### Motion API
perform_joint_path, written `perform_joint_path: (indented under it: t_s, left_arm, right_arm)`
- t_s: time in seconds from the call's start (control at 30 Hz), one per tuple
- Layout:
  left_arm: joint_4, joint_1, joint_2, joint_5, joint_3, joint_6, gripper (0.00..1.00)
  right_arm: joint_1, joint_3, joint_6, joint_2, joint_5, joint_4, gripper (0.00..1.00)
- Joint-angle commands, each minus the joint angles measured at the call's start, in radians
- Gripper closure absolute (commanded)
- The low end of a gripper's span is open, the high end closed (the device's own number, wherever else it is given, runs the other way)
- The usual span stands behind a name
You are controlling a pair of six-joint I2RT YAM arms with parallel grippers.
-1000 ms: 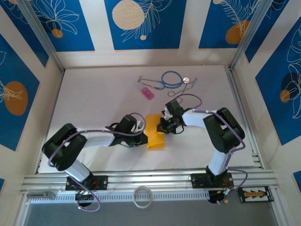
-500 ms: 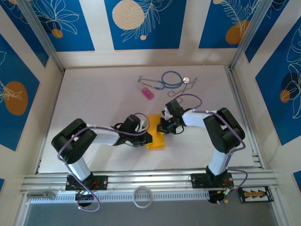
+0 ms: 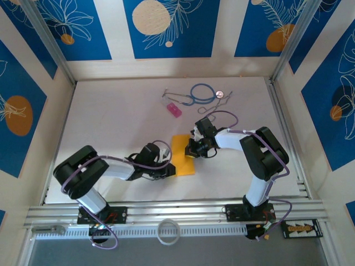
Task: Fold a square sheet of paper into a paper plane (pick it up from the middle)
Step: First fold the square sheet of paper in half at the center of the table.
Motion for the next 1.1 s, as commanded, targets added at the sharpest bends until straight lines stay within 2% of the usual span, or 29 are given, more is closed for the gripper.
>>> perform_joint_path:
  t_s: [0.0, 0.13, 0.27, 0.37, 0.53, 0.6, 0.83, 1.07]
  left_arm:
    - [-0.233, -0.032, -0.046, -0.008, 0.007, 0.092, 0.88]
    - [-0.456, -0.046, -0.104, -0.096, 0.085, 0.188, 0.88]
    - [-0.502, -0.042, -0.177, -0.133, 0.135, 0.208, 0.88]
    - [-0.501, 0.000, -0.197, -0.143, 0.195, 0.215, 0.87]
    - [-0.393, 0.116, -0.066, -0.026, 0.304, 0.198, 0.87]
    - [-0.397, 0.141, 0.003, -0.019, 0.361, 0.207, 0.87]
    - [-0.380, 0.173, 0.173, 0.008, 0.468, 0.234, 0.88]
    - [-0.327, 0.183, 0.245, -0.018, 0.391, 0.224, 0.89]
  right_arm:
    - [0.007, -0.037, 0.008, 0.037, 0.094, -0.112, 1.00]
    - [0.007, -0.033, 0.005, 0.037, 0.096, -0.117, 1.00]
    - [0.007, -0.028, -0.002, 0.035, 0.094, -0.124, 1.00]
    - [0.007, -0.024, -0.007, 0.035, 0.092, -0.129, 1.00]
    - [0.007, -0.023, -0.012, 0.035, 0.089, -0.129, 1.00]
    - [0.007, -0.021, -0.015, 0.037, 0.086, -0.129, 1.00]
    - [0.007, -0.015, -0.021, 0.044, 0.077, -0.132, 1.00]
    - [0.007, -0.019, -0.025, 0.040, 0.078, -0.136, 1.00]
